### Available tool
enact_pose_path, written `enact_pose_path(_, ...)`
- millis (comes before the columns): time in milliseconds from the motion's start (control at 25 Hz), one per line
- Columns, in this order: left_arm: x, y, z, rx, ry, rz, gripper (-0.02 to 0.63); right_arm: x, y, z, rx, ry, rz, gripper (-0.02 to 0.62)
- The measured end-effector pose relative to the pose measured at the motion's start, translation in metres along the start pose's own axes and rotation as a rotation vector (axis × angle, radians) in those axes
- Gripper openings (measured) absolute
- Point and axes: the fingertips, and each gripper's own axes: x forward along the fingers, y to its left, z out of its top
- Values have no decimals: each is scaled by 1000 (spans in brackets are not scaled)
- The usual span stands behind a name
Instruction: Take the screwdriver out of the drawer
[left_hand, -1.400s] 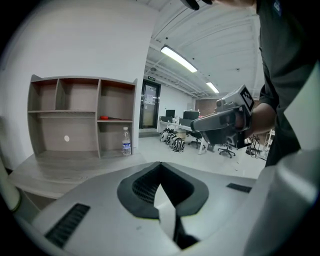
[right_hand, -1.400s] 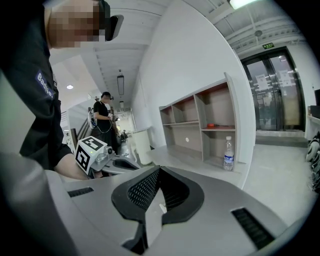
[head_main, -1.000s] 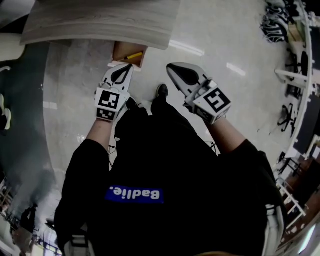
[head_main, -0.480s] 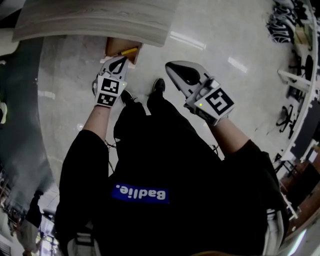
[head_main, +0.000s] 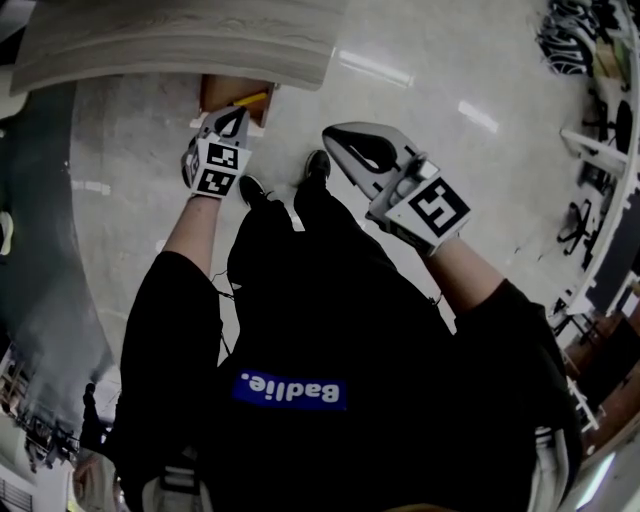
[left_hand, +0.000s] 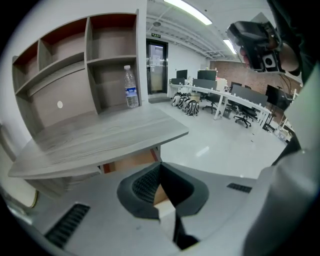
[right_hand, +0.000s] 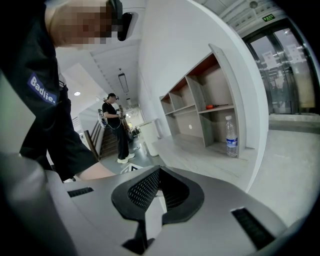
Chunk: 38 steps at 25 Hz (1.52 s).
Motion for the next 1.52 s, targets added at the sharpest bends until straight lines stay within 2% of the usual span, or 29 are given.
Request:
enact_pose_path(440,57,4,-31,146,174,-18,5,5,-14,-21,39,11,-8,31)
enact_pose_path(680,77,8,-59,209,258,-36,55,1,-19,-37,68,27,-41,31)
enact_pose_path(1280,118,22,-101,351,400,-63,109,-7,-31,-63,112,53,-129,31)
enact_pose_path(1520,140,23,-118,377,426,-68,110,-14,-37,-90,124,74,-161,31)
